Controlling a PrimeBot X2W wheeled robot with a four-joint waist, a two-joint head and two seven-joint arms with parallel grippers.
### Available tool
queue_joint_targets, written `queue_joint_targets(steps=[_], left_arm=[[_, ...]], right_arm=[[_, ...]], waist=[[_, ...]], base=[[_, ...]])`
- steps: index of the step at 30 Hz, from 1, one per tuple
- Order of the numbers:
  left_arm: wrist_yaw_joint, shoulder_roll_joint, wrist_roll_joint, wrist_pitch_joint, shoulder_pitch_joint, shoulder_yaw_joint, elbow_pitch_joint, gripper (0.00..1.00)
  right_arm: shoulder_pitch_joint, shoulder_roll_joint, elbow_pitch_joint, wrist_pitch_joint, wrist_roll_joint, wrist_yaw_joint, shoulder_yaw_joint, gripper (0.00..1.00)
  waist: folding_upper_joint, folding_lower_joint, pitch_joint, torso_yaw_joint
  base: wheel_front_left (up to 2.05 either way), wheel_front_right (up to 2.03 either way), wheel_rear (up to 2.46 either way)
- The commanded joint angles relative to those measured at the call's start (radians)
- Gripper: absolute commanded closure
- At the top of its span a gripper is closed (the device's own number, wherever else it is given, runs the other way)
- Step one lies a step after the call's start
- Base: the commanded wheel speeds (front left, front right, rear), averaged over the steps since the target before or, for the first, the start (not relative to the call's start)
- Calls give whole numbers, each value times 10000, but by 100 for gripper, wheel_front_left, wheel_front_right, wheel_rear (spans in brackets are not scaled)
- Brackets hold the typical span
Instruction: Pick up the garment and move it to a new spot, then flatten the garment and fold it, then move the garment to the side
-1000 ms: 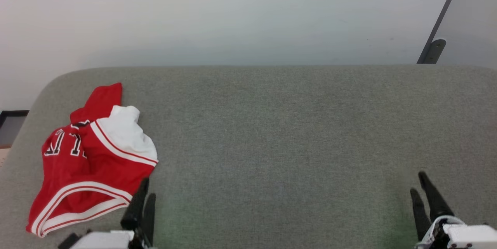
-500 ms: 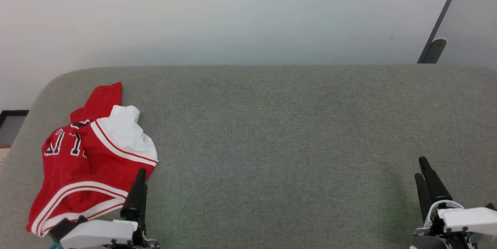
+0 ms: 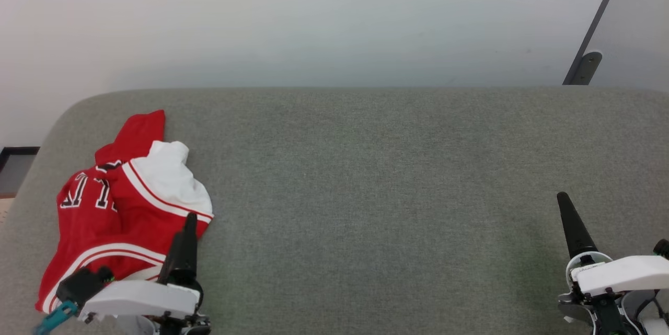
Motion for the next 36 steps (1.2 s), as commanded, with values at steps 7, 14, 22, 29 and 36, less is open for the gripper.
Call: queue_joint_targets(steps=[7, 14, 22, 29, 36], left_arm=[[197, 229, 1811, -315, -260, -292, -216, 0], [445, 450, 3162, -556, -325, -630, -208, 0], [717, 694, 4355, -820, -403, -989, -167, 0], [918, 877, 5190, -1030, -464, -1285, -204, 0], [987, 977, 5836, -1223, -458, -1508, -267, 0]], right_arm=[[-503, -173, 69, -329, -1853, -3, 34, 0], [-751, -278, 151, -575, -3490, -4, 108, 0], [-904, -356, 242, -835, -5089, -4, 227, 0], [-1054, -394, 397, -1042, -6094, -5, 274, 0], [-1177, -443, 572, -1237, -6933, -5, 299, 0]], waist=[[-1, 0, 9, 0], [-1, 0, 19, -7], [-1, 0, 26, -14], [-1, 0, 23, -35], [-1, 0, 16, -41]], base=[[0, 0, 0], [0, 0, 0], [0, 0, 0], [0, 0, 0], [0, 0, 0]])
